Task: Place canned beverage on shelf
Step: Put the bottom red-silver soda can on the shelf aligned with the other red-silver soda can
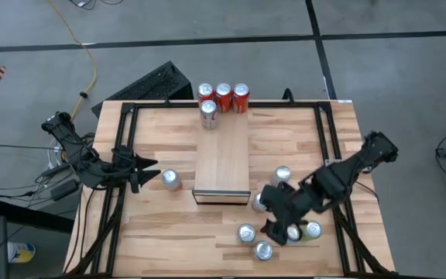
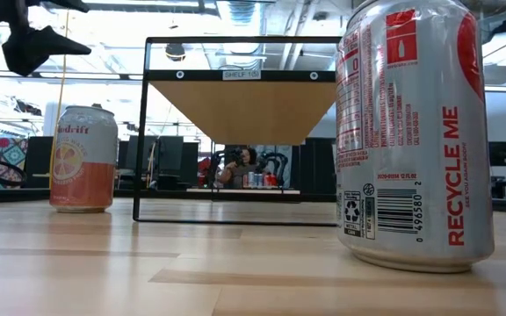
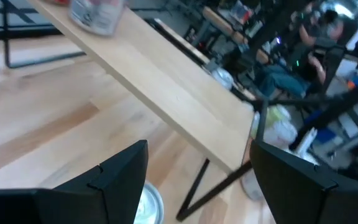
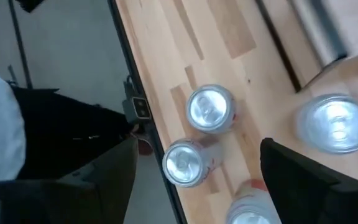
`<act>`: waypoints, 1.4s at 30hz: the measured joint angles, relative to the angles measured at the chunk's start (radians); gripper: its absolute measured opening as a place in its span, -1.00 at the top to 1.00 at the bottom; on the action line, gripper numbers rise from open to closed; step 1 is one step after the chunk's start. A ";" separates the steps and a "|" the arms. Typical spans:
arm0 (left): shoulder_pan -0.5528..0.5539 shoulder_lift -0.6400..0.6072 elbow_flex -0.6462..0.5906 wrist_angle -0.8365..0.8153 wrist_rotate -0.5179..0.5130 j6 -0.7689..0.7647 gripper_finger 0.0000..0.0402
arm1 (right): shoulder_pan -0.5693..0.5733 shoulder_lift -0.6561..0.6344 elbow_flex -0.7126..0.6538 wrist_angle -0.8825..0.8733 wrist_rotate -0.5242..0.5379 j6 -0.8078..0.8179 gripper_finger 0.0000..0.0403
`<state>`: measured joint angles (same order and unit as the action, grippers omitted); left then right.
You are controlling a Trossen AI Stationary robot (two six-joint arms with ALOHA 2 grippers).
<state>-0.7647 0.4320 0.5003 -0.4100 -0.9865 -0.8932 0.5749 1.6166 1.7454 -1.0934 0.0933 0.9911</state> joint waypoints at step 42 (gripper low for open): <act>0.000 0.000 0.000 -0.072 0.143 -0.054 -0.34 | 0.137 0.336 0.000 0.001 0.066 0.082 -0.58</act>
<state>-0.7647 0.4320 0.5003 -0.4820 -0.8436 -0.9470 0.7116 1.9530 1.7450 -1.0922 0.1596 1.0730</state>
